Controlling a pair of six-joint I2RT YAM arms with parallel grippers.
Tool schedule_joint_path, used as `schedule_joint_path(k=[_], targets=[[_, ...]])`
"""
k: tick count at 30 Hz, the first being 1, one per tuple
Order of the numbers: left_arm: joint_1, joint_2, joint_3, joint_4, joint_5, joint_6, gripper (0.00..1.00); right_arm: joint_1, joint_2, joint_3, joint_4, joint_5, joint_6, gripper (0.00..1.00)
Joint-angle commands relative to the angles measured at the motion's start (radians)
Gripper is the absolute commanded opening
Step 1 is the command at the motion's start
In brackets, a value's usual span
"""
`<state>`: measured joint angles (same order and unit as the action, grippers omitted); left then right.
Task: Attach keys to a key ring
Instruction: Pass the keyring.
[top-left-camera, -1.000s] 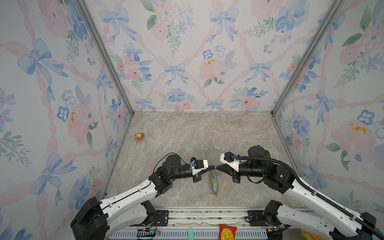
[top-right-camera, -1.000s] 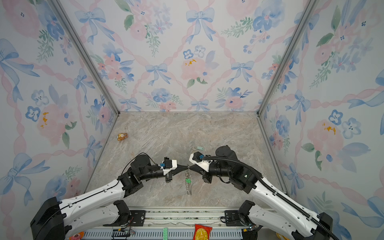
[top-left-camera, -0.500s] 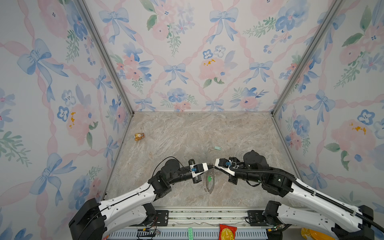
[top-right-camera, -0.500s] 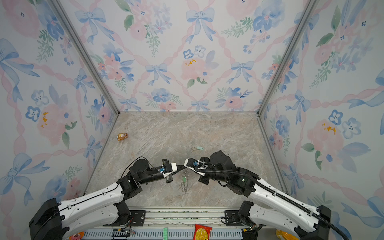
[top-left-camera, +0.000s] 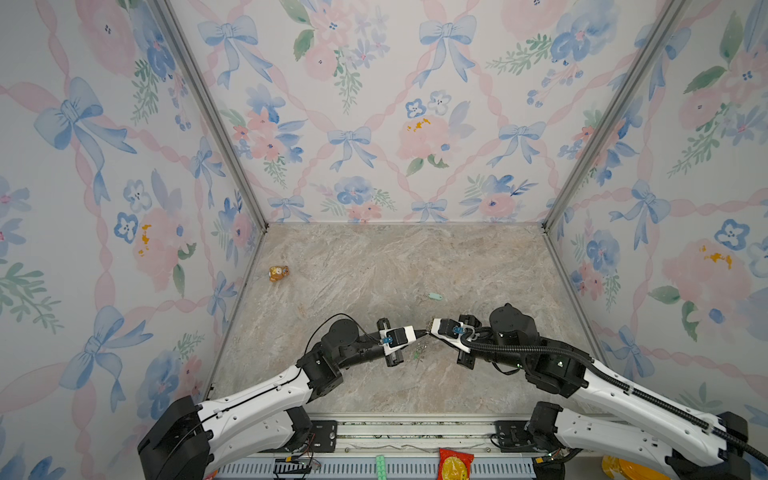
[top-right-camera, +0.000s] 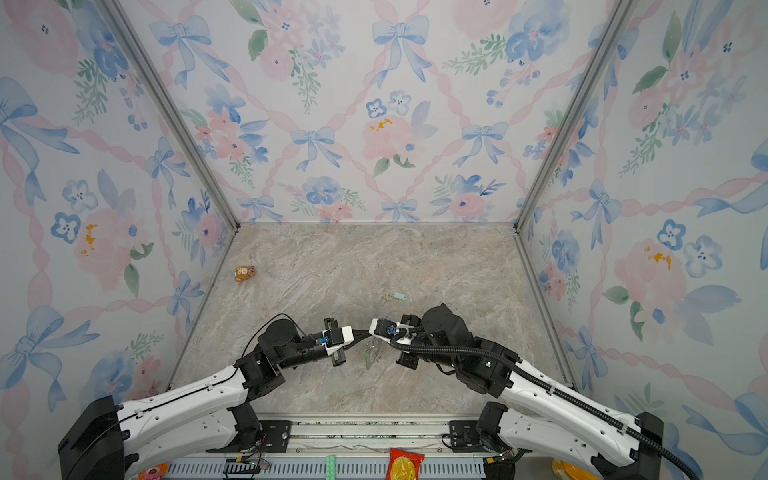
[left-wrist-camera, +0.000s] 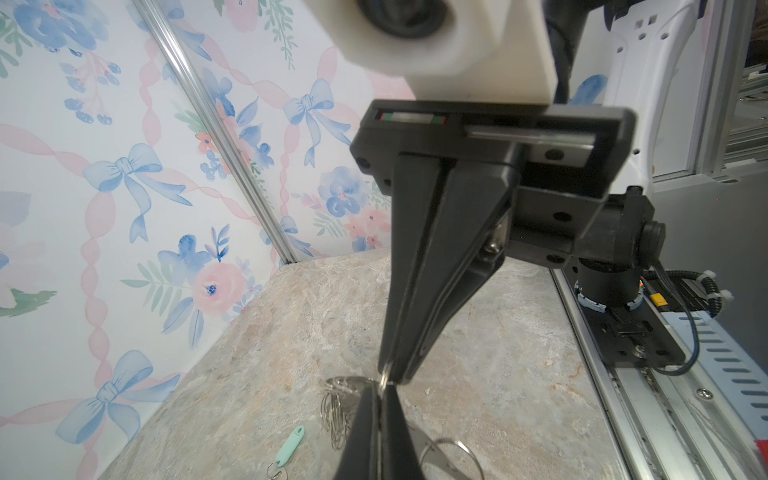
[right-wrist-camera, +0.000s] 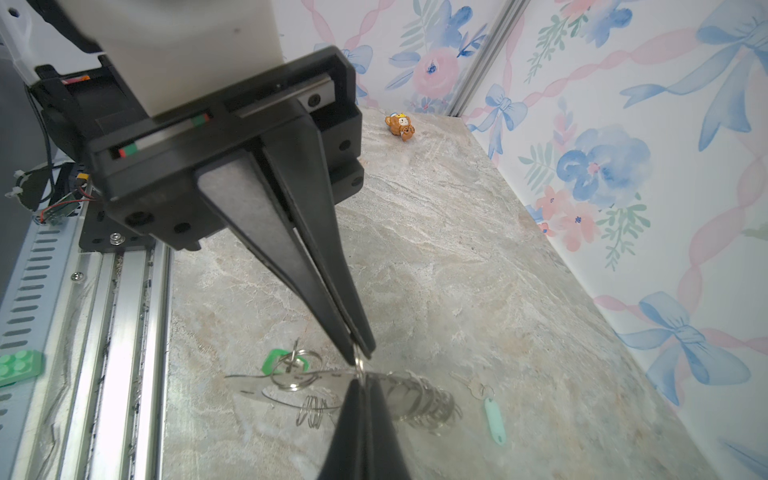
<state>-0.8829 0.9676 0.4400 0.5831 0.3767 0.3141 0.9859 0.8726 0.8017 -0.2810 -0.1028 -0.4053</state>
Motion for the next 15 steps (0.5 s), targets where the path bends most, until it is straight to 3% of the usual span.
schedule_joint_path(k=[1,7,10,15], targets=[[0.004,0.008,-0.003,0.033,0.007,0.003,0.01,0.017,-0.008,-0.001,0.005,0.007,-0.006,0.0],[0.004,0.015,0.013,0.029,-0.064,-0.031,0.0,0.014,-0.003,0.001,0.014,0.012,0.022,0.0],[0.01,0.036,0.047,0.006,-0.16,-0.077,0.0,-0.014,-0.017,0.002,0.012,0.002,0.055,0.28],[0.026,0.043,0.059,-0.008,-0.24,-0.126,0.0,-0.201,-0.087,-0.047,0.132,-0.018,0.228,0.56]])
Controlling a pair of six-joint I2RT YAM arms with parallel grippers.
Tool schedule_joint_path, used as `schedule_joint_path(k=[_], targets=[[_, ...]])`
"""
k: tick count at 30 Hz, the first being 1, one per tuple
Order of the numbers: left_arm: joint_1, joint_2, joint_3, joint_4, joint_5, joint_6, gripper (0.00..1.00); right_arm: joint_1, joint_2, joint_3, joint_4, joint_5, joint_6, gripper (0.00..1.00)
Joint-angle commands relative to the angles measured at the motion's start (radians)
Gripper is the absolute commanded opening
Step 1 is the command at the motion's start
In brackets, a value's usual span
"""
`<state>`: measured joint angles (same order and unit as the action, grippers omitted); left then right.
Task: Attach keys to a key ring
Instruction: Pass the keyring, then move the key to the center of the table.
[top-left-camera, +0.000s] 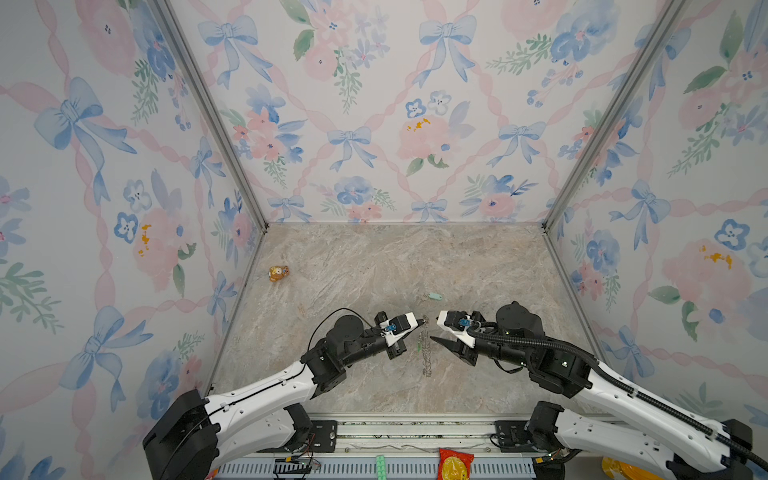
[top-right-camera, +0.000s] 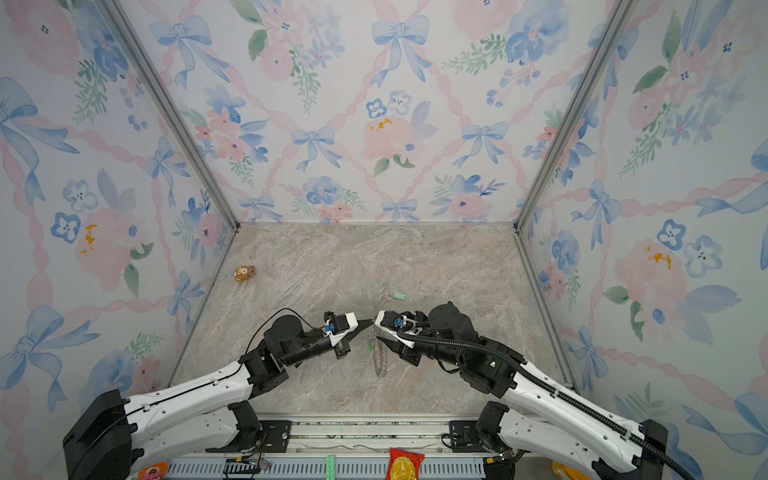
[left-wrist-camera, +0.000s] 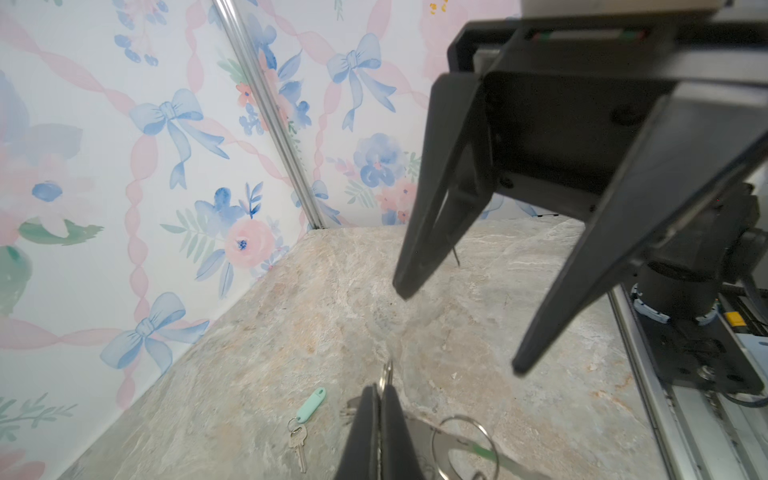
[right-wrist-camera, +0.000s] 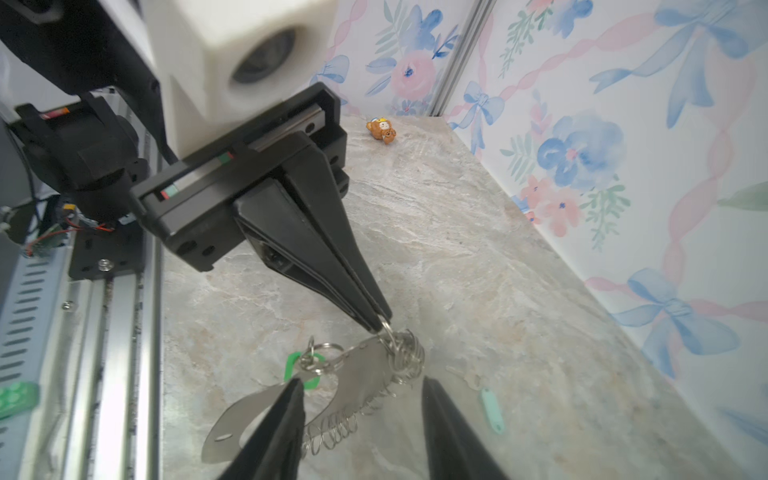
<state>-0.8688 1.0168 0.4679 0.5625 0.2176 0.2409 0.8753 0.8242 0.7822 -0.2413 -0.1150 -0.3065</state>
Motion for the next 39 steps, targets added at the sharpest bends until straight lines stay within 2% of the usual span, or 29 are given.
schedule_joint_path(k=[1,4,7,11,13,16,22,27,31,35,39], targets=[[0.014,-0.009,0.031,0.012,-0.096,-0.067,0.0,-0.132,-0.037,-0.033,0.115,0.003,0.176,0.56],[0.015,0.001,0.047,-0.008,-0.137,-0.136,0.0,-0.271,0.031,-0.001,0.1,0.028,0.32,0.55],[0.017,0.017,0.055,-0.024,-0.162,-0.199,0.0,-0.389,0.176,0.08,-0.001,0.05,0.455,0.56],[0.036,0.034,0.088,-0.093,-0.238,-0.303,0.0,-0.475,0.432,0.231,-0.171,0.077,0.61,0.47],[0.062,0.03,0.101,-0.137,-0.278,-0.375,0.0,-0.471,0.54,0.283,-0.203,0.096,0.647,0.47],[0.112,0.009,0.104,-0.185,-0.249,-0.453,0.0,-0.446,0.672,0.347,-0.215,0.153,0.698,0.52],[0.117,-0.102,0.036,-0.172,-0.264,-0.48,0.0,-0.391,0.912,0.494,-0.242,0.184,0.732,0.56],[0.117,-0.166,0.002,-0.16,-0.379,-0.491,0.0,-0.347,1.072,0.607,-0.268,0.154,0.752,0.52],[0.117,-0.191,-0.012,-0.16,-0.443,-0.491,0.0,-0.32,1.142,0.658,-0.269,0.139,0.775,0.54],[0.117,-0.194,-0.019,-0.159,-0.468,-0.486,0.0,-0.316,1.176,0.653,-0.201,0.059,0.793,0.57],[0.117,-0.191,-0.021,-0.158,-0.467,-0.481,0.0,-0.305,1.215,0.699,-0.249,0.084,0.797,0.57]])
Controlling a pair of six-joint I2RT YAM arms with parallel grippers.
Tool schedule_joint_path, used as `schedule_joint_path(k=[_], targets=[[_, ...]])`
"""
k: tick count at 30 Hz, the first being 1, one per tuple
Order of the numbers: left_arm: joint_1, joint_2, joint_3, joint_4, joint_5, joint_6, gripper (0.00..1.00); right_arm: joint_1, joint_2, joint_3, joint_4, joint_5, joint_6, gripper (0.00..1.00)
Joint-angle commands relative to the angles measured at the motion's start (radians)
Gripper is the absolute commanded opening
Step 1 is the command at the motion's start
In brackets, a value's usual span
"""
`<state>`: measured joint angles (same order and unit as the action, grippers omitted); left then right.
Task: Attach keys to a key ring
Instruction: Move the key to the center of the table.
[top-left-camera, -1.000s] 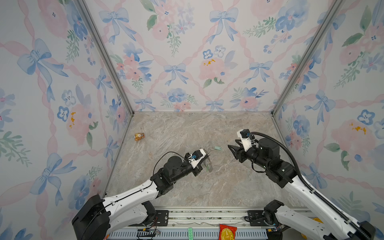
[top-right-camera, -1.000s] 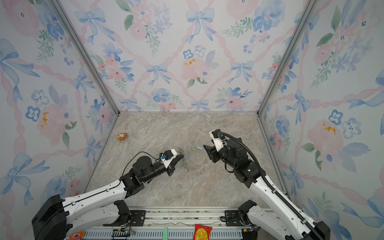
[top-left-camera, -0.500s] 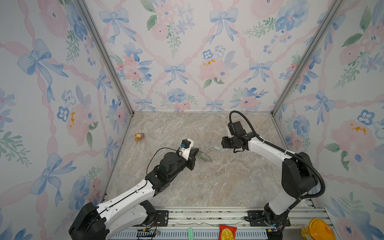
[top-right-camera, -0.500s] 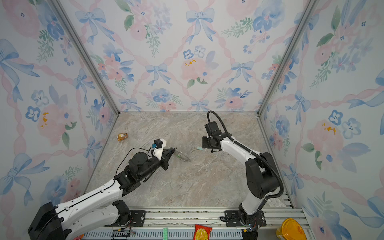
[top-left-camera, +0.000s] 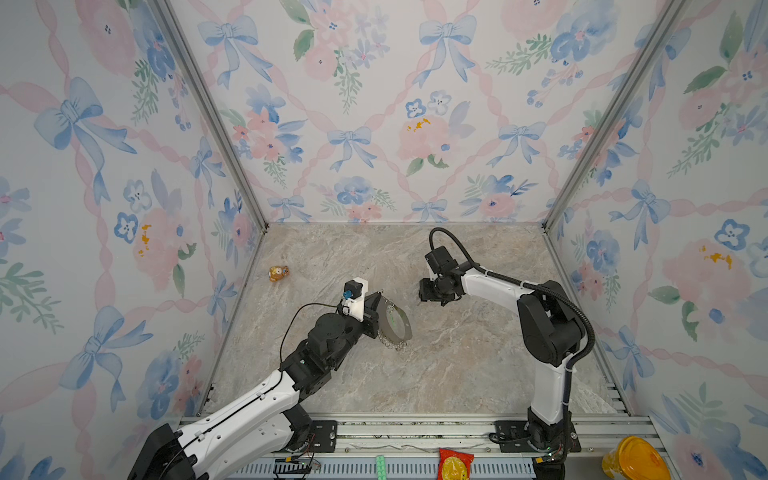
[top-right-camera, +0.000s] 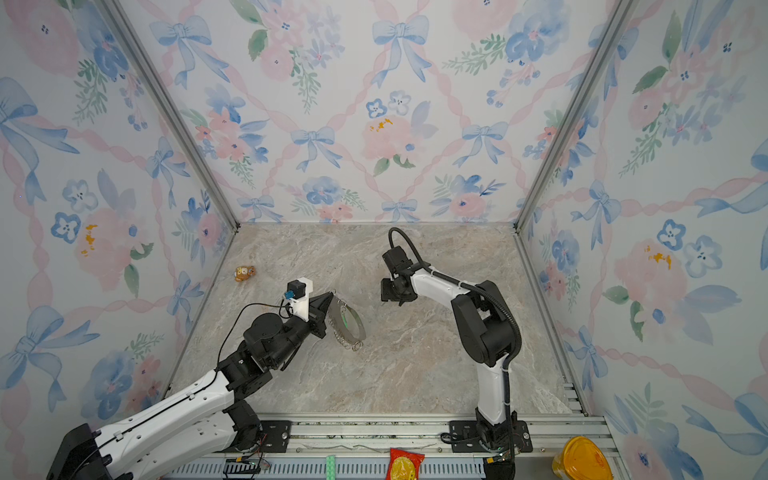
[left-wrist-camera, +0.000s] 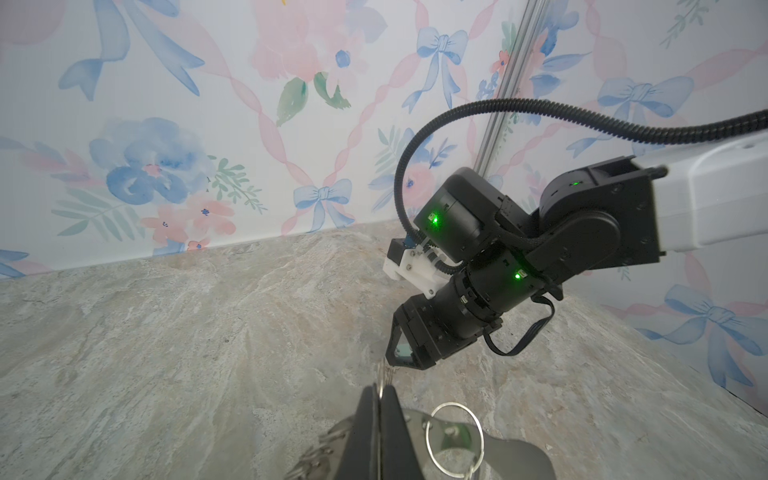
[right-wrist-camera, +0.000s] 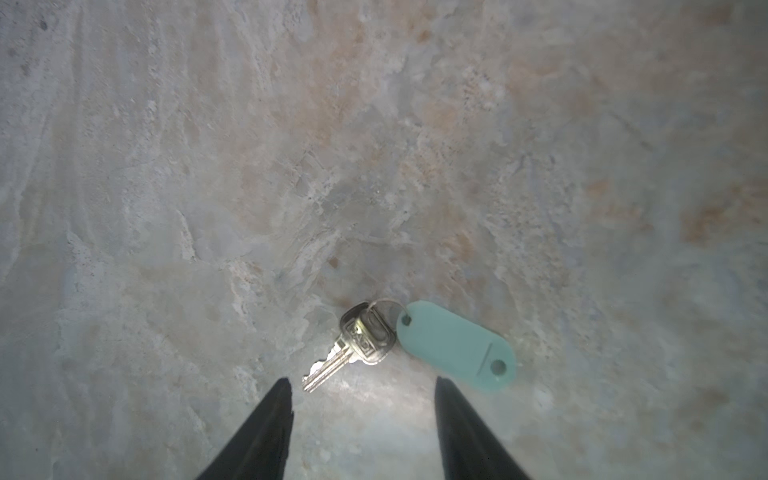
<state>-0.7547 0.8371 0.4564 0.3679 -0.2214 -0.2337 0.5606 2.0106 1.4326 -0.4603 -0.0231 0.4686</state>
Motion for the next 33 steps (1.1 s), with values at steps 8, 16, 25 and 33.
schedule_joint_path(k=[8,16,25,33], targets=[[0.003,-0.016,-0.014,0.035,-0.037,-0.001,0.0,-0.003,0.066,0.048,-0.051,0.01,0.025,0.56],[0.003,-0.007,-0.014,0.034,-0.05,0.002,0.0,-0.073,0.015,-0.044,-0.049,-0.011,-0.01,0.54],[0.003,-0.005,-0.018,0.035,-0.064,0.005,0.0,-0.128,-0.069,-0.134,-0.027,0.018,-0.059,0.52],[0.0,-0.017,-0.024,0.034,-0.077,0.011,0.0,-0.123,-0.118,-0.074,-0.058,0.025,-0.252,0.49]])
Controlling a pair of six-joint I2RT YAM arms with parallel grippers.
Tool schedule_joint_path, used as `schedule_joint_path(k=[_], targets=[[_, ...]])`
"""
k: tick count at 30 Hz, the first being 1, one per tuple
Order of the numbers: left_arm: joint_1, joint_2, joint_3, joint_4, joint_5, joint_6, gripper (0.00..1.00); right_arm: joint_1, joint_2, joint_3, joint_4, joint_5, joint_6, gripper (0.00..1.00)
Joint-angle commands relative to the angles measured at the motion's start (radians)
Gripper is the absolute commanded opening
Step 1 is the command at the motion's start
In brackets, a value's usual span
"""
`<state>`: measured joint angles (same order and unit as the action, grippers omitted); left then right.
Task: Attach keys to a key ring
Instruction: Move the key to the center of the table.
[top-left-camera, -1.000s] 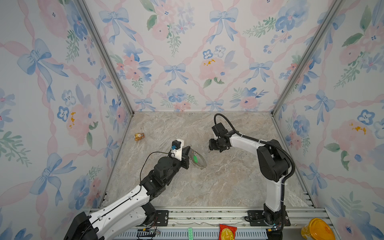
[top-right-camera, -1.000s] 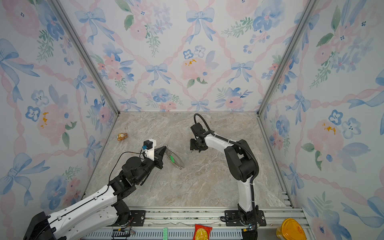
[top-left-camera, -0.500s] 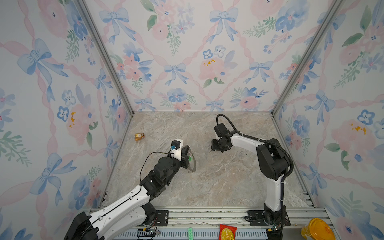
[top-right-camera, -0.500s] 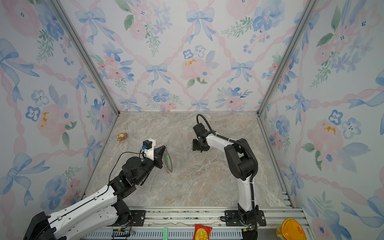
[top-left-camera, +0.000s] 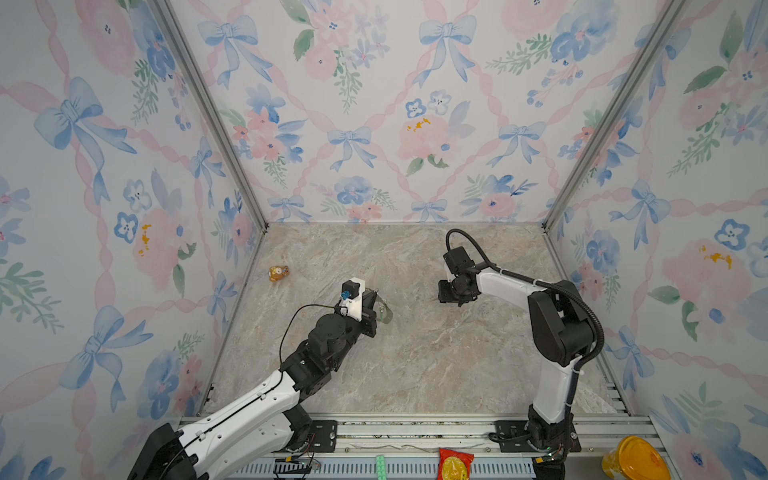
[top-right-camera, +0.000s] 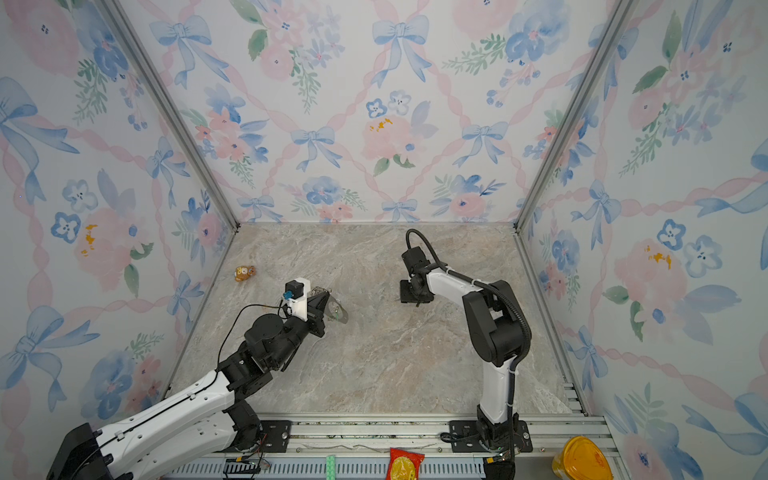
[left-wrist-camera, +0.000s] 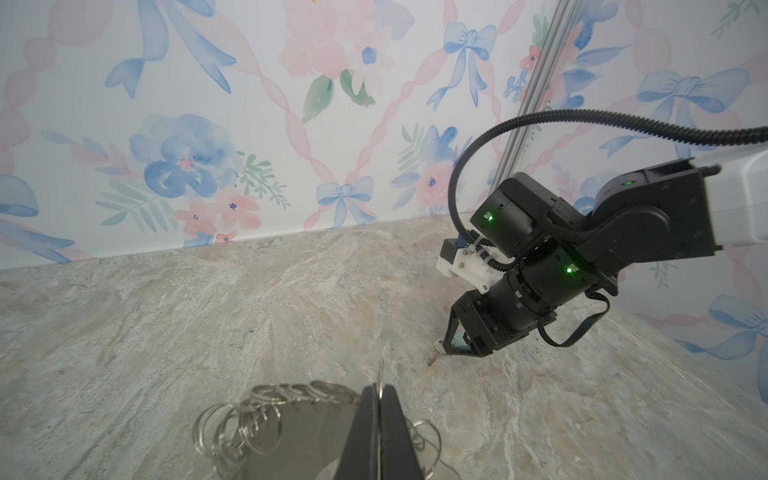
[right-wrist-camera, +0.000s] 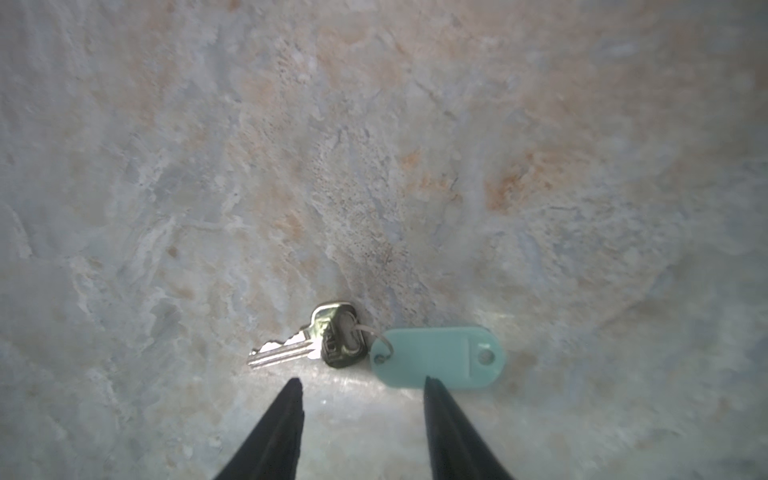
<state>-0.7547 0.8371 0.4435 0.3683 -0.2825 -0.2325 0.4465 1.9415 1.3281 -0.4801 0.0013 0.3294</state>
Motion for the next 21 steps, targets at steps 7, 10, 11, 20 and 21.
schedule_joint_path(k=[7,10,11,20,21], targets=[[-0.009,-0.022,-0.014,0.035,-0.031,0.013,0.0,-0.057,-0.004,0.084,-0.078,-0.113,-0.181,0.41],[-0.011,-0.022,-0.011,0.034,-0.032,0.014,0.0,-0.076,0.032,0.104,-0.094,-0.172,-0.193,0.38],[-0.012,-0.024,-0.012,0.032,-0.03,0.014,0.0,-0.082,0.043,0.11,-0.1,-0.18,-0.196,0.37],[-0.016,-0.023,-0.011,0.032,-0.031,0.017,0.0,-0.094,0.097,0.143,-0.129,-0.186,-0.213,0.33],[-0.016,-0.02,-0.011,0.032,-0.031,0.018,0.0,-0.094,0.103,0.146,-0.132,-0.185,-0.214,0.32]])
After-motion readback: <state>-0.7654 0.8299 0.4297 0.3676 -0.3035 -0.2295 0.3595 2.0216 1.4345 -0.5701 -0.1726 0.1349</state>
